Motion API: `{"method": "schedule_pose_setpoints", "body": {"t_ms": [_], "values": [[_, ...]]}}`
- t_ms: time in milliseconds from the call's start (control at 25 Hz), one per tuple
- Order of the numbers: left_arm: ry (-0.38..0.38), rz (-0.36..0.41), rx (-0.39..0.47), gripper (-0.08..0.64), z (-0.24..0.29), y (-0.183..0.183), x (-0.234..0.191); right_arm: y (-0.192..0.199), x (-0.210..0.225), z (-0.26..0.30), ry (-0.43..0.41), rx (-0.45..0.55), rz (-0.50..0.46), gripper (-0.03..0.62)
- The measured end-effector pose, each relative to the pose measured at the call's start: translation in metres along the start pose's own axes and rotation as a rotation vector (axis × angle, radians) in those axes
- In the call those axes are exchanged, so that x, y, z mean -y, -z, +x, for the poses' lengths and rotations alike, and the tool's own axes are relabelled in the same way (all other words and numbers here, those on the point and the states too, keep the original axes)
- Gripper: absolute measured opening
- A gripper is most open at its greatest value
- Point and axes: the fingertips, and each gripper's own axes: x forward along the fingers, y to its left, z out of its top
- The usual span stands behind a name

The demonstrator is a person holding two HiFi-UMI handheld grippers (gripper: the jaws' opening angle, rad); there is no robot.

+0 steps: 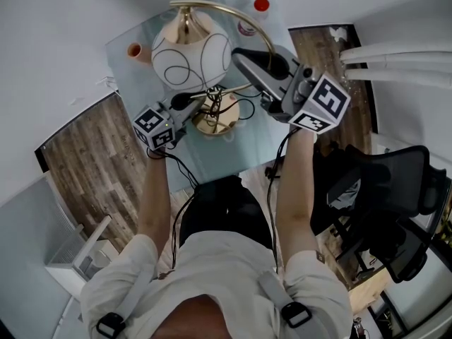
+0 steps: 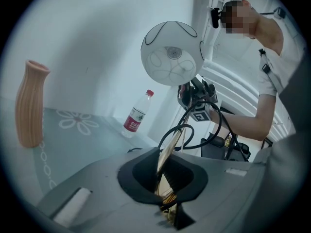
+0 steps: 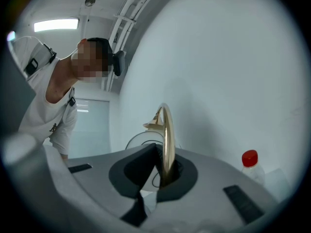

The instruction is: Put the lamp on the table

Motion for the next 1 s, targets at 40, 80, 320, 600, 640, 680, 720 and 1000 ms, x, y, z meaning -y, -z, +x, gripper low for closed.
{"method": "schedule_pose_setpoints", "body": {"t_ms": [40, 80, 320, 600, 640, 680, 720, 1000], "values": [[-0.001, -0.001, -0.002, 0.011, 0.000, 0.000, 0.000, 0.000, 0.001, 0.000, 0.002, 0.001, 0.010, 0.000], [-0.003, -0.002, -0.003, 0.011, 0.000, 0.000, 0.000, 0.001, 0.001, -0.001, 0.003, 0.002, 0.021, 0.000], [-0.018, -0.004, -0.009, 0.011, -0.002, 0.002, 0.002, 0.002, 0.002, -0.002, 0.031, -0.005, 0.096, 0.000], [-0.028, -0.020, -0.016, 0.011, -0.003, 0.003, 0.006, -0.003, 0.010, -0.003, 0.083, 0.023, 0.186, 0.000], [-0.030, -0.021, -0.018, 0.011, -0.002, 0.003, 0.006, -0.005, 0.014, -0.004, 0.094, 0.035, 0.207, 0.000], [-0.032, -0.021, -0.020, 0.011, -0.002, 0.004, 0.006, -0.007, 0.017, -0.005, 0.105, 0.046, 0.228, 0.000], [-0.034, -0.021, -0.022, 0.012, -0.002, 0.004, 0.007, -0.007, 0.020, -0.007, 0.117, 0.055, 0.248, 0.000], [-0.064, -0.024, -0.032, 0.015, -0.002, 0.009, 0.012, -0.005, 0.024, -0.010, 0.163, 0.051, 0.278, 0.000]]}}
